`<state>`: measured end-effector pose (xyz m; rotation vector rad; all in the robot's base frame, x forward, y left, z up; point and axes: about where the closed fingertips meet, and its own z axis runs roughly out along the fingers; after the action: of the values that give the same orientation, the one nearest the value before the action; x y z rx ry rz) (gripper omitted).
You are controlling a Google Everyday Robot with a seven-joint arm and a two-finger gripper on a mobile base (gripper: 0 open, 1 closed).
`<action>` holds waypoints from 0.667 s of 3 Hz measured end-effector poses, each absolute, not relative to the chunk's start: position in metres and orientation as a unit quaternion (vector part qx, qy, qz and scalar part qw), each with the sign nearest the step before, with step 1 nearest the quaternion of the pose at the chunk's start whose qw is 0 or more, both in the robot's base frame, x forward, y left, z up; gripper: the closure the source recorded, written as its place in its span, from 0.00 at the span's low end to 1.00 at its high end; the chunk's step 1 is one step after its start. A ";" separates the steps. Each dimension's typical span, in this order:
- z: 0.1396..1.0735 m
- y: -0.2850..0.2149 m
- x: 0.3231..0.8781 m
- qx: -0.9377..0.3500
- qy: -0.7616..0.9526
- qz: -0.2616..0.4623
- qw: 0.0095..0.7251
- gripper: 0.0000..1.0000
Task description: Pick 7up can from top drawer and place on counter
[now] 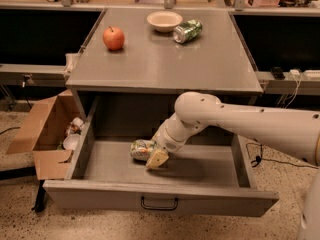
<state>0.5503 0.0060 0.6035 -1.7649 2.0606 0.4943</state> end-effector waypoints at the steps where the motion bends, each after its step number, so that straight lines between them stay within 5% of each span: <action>1: 0.606 0.006 0.550 -0.628 0.734 0.176 0.191 0.69; 2: 0.654 -0.009 0.543 -0.633 0.720 0.158 0.237 0.92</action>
Offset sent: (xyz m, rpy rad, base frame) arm -0.0449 -0.0840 0.2817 0.1816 -0.5315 0.0011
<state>0.5429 -0.0087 0.6540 -1.7354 1.9744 0.4330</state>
